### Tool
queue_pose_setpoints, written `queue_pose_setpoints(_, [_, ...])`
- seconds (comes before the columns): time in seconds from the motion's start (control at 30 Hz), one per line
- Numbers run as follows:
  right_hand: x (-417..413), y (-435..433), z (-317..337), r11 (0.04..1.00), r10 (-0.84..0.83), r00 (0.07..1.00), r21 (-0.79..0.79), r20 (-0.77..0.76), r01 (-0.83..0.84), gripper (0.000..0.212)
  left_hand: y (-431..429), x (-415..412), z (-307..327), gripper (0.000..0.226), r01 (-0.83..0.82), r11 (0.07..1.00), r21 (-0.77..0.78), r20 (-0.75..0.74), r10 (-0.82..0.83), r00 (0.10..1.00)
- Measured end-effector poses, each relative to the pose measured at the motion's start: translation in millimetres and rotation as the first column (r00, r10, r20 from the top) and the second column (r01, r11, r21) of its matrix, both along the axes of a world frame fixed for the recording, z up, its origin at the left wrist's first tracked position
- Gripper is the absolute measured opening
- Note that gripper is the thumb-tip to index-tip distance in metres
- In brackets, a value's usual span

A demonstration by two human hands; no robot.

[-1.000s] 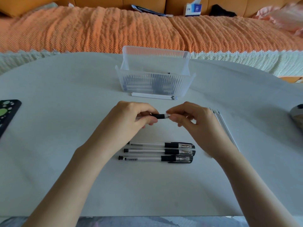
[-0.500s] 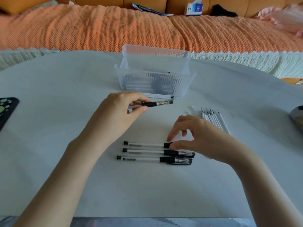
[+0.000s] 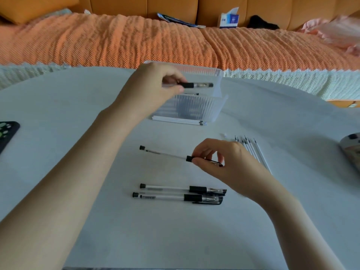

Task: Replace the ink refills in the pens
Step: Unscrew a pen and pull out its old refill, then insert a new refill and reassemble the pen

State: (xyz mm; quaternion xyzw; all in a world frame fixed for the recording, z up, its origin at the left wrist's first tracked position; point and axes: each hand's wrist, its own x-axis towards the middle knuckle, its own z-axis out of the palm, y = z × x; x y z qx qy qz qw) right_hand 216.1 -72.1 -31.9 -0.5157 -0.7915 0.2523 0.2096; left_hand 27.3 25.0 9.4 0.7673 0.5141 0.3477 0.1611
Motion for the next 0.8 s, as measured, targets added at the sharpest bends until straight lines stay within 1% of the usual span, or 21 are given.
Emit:
queue_pose_setpoints(0.07, [0.3,0.4,1.2,1.000,-0.006,1.000,-0.005,-0.017,0.006,0.004,21.3,5.3,1.9,0.019,-0.002,1.000,-0.016,-0.045,0.001,0.999])
queue_pose_setpoints(0.23, [0.9,1.6,0.5,0.999,0.001,0.999,-0.032,-0.040,-0.003,0.004,55.9,9.0,-13.3,0.009,-0.018,0.988,-0.152,-0.195,-0.012,0.981])
queue_pose_setpoints(0.33, [2.6,2.9,0.1,0.999,-0.012,0.997,-0.033,-0.075,0.010,0.004,57.7,10.3,-18.6,0.020,-0.022,0.982,-0.189,-0.253,-0.027,0.967])
queue_pose_setpoints(0.4, [3.4,3.6,-0.1,0.999,-0.039,0.993,-0.018,-0.110,0.038,0.003,50.4,11.3,-15.8,0.024,-0.008,0.989,-0.147,-0.222,-0.026,0.975])
queue_pose_setpoints(0.5, [3.8,4.7,-0.8,0.997,-0.081,0.987,-0.012,-0.142,0.080,0.003,24.9,13.1,-5.6,0.026,0.051,0.998,-0.024,-0.148,-0.054,0.988])
queue_pose_setpoints(0.6, [3.8,5.7,-0.9,0.992,-0.129,0.973,-0.033,-0.193,0.125,0.004,-14.8,16.6,-6.1,0.024,0.144,0.984,0.100,-0.151,-0.128,0.980])
queue_pose_setpoints(0.63, [4.0,5.8,-0.5,0.990,-0.143,0.965,-0.041,-0.218,0.137,0.005,-30.6,17.7,-9.5,0.024,0.177,0.978,0.109,-0.145,-0.160,0.976])
queue_pose_setpoints(0.7, [4.5,5.8,0.5,0.986,-0.165,0.952,-0.052,-0.259,0.157,0.006,-60.7,17.4,-18.4,0.027,0.208,0.977,0.057,-0.134,-0.199,0.971])
queue_pose_setpoints(0.8, [5.0,5.7,1.5,0.984,-0.178,0.940,-0.059,-0.292,0.168,0.008,-83.2,10.4,-37.8,0.034,0.158,0.987,0.019,-0.184,-0.151,0.971])
